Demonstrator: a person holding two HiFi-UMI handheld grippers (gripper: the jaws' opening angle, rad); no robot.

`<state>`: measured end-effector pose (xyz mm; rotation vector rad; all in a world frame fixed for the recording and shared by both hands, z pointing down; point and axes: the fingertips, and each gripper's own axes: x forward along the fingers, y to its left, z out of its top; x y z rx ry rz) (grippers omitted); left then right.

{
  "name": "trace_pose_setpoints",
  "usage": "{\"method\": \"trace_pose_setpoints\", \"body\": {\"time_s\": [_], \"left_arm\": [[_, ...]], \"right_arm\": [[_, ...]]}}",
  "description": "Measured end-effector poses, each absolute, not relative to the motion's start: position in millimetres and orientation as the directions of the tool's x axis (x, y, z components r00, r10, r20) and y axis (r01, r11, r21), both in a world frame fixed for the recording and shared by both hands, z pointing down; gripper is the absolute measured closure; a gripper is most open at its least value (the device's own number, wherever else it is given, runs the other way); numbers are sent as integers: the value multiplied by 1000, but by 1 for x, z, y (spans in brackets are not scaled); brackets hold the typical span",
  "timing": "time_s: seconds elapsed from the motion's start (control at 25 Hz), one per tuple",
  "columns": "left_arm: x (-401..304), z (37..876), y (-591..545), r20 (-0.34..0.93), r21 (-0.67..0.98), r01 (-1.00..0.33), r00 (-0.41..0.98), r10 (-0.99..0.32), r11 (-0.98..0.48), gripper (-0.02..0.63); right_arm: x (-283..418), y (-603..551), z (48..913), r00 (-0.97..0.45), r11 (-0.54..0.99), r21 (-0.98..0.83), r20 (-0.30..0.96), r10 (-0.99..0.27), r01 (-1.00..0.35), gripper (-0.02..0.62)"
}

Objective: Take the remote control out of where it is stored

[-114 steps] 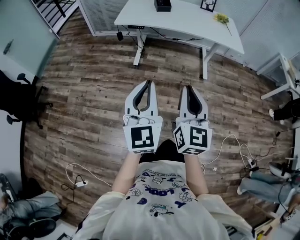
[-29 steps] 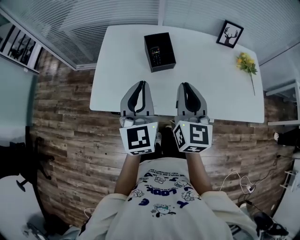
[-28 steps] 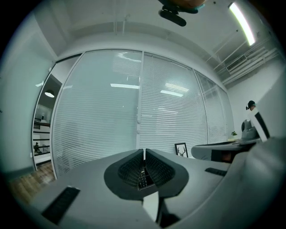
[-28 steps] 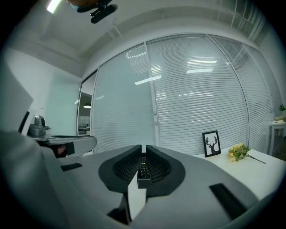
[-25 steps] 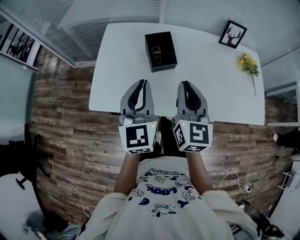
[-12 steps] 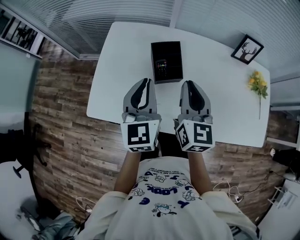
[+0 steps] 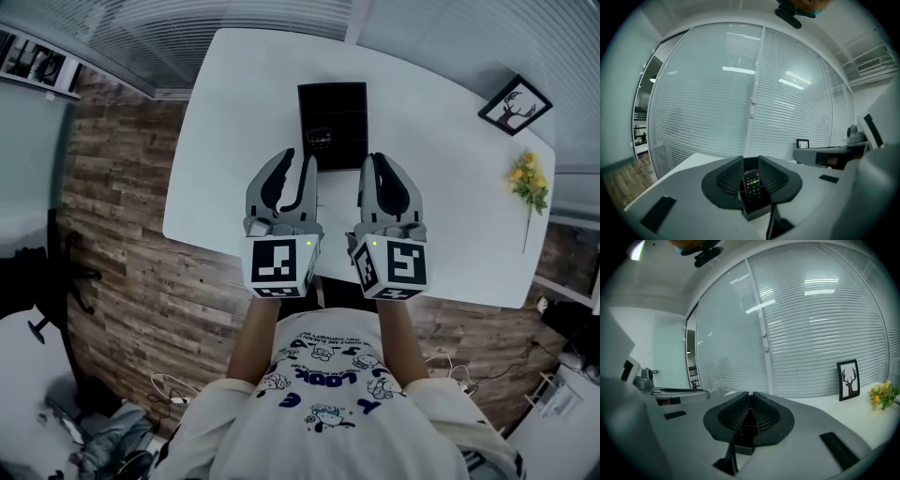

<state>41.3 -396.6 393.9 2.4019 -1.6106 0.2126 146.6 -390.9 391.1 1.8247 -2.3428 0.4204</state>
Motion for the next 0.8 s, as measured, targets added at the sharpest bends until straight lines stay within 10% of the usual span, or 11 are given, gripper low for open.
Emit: {"method": "trace_pose_setpoints", "body": {"time_s": [0.8], "left_arm": [[70, 468, -446, 423, 140, -824, 552, -719, -550, 345]], "right_arm": [[152, -425, 449, -271, 221, -171, 378, -885, -960, 546]]}}
